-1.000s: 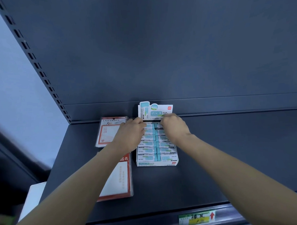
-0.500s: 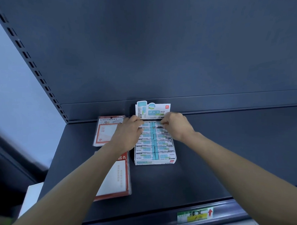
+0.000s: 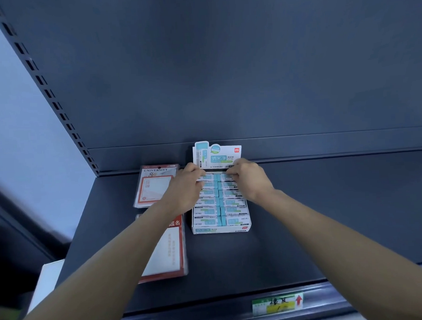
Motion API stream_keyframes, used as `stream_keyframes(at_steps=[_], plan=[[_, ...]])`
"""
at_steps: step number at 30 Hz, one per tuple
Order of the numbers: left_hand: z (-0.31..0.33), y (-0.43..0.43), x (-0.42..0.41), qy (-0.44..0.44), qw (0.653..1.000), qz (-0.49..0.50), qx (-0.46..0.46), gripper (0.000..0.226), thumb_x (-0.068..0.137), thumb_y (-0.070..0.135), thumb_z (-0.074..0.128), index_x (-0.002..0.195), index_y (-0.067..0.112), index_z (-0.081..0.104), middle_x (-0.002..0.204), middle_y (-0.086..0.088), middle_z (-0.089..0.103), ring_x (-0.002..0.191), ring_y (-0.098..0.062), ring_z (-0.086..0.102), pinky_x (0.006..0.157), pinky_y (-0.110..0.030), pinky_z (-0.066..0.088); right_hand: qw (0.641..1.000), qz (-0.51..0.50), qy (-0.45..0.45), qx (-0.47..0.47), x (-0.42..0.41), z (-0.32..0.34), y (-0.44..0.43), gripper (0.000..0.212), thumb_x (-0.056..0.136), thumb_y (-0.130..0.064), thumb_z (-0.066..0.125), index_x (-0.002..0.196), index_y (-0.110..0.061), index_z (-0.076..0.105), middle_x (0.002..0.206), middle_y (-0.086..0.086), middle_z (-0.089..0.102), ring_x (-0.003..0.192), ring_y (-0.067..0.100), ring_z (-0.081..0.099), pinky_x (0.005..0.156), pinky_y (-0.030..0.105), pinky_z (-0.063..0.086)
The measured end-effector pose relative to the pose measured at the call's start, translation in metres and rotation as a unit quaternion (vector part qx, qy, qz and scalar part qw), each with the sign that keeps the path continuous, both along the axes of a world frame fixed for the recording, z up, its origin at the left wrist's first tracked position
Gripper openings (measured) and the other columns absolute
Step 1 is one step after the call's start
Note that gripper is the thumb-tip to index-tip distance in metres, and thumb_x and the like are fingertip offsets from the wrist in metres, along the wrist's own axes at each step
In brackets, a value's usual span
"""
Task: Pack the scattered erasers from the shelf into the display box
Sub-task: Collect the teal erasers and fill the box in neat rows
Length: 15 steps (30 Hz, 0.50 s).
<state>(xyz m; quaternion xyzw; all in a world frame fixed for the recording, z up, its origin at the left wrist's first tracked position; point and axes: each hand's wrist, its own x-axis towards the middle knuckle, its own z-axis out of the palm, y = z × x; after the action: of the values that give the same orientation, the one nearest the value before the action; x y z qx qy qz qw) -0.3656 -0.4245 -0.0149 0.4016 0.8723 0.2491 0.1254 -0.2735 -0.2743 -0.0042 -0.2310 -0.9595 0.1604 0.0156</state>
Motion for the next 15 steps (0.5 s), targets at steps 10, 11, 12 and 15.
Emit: stream_keyframes(at_steps=[10, 11, 12, 15], plan=[[0.003, -0.006, 0.003, 0.013, 0.998, 0.032, 0.055, 0.026, 0.096, 0.020, 0.048, 0.117, 0.013, 0.060, 0.123, 0.002, 0.052, 0.103, -0.011, 0.052, 0.082, -0.019, 0.040, 0.999, -0.018, -0.009, -0.026, 0.018, 0.021, -0.005, 0.015, 0.087, -0.023, 0.064, 0.098, -0.012, 0.066, 0.104, 0.001, 0.060, 0.091, 0.021, 0.057, 0.073, 0.031, 0.048], [0.002, -0.007, 0.004, 0.013, 0.998, 0.026, 0.055, 0.026, 0.096, 0.020, 0.048, 0.117, 0.014, 0.060, 0.122, 0.002, 0.052, 0.101, -0.009, 0.051, 0.083, -0.019, 0.040, 0.999, -0.020, -0.026, -0.027, 0.019, 0.021, -0.005, 0.015, 0.086, -0.023, 0.065, 0.098, -0.013, 0.065, 0.102, 0.001, 0.060, 0.089, 0.021, 0.057, 0.071, 0.030, 0.046], [0.001, -0.008, 0.005, 0.012, 0.998, 0.023, 0.055, 0.026, 0.096, 0.020, 0.048, 0.117, 0.014, 0.061, 0.121, 0.003, 0.052, 0.099, -0.008, 0.049, 0.083, -0.018, 0.039, 0.999, -0.024, -0.034, -0.029, 0.019, 0.020, -0.006, 0.014, 0.086, -0.022, 0.065, 0.098, -0.013, 0.065, 0.102, 0.001, 0.061, 0.089, 0.021, 0.057, 0.070, 0.030, 0.045], [0.000, -0.010, 0.005, 0.010, 0.998, 0.022, 0.056, 0.026, 0.096, 0.020, 0.048, 0.117, 0.013, 0.062, 0.120, 0.003, 0.052, 0.097, -0.006, 0.046, 0.082, -0.018, 0.038, 0.999, -0.032, -0.013, -0.016, 0.016, 0.014, -0.009, 0.011, 0.089, -0.018, 0.060, 0.097, -0.012, 0.064, 0.107, 0.005, 0.062, 0.090, 0.024, 0.059, 0.069, 0.030, 0.045]])
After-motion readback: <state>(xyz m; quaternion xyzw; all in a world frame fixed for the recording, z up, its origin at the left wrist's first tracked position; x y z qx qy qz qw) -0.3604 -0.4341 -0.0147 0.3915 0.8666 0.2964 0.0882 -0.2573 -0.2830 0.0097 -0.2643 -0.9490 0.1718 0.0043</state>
